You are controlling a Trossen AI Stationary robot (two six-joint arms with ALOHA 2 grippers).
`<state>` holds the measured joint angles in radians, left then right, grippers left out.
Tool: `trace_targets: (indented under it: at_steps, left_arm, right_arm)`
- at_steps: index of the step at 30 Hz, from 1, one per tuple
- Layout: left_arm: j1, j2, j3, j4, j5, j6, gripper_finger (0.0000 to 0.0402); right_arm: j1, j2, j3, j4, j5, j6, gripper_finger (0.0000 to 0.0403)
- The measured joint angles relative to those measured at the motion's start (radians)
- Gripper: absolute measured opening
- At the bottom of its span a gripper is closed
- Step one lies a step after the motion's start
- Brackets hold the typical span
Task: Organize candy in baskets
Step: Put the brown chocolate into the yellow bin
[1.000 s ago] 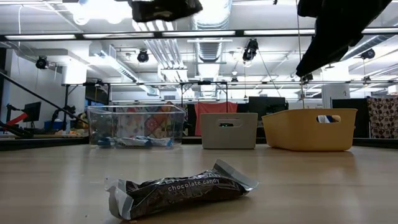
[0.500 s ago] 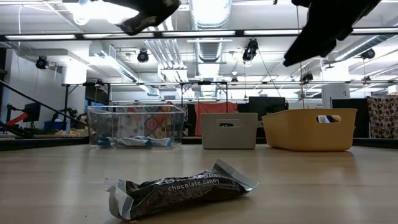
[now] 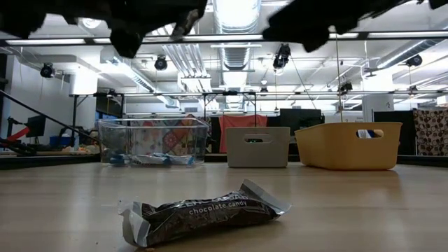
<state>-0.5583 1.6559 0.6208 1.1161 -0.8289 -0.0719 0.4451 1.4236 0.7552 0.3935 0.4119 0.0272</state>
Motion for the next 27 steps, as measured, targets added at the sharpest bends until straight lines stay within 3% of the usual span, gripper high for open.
trace_targets:
  at_steps: [3,7,15,27]
  left_arm:
    - [0.016,0.042,0.003,0.059,0.000,0.000,0.0006]
    - [0.026,0.088,0.044,0.069,-0.026,0.009,0.0006]
    - [0.026,0.164,0.135,0.063,-0.156,0.106,0.0006]
    - [0.026,0.174,0.163,0.061,-0.176,0.105,0.0006]
  right_arm:
    - [-0.019,0.077,0.014,0.157,0.008,-0.016,0.0164]
    - [-0.059,0.149,0.044,0.216,0.018,0.025,0.0164]
    - [-0.087,0.225,0.099,0.222,-0.005,0.051,0.0164]
    - [-0.106,0.235,0.127,0.217,0.006,0.077,0.0157]
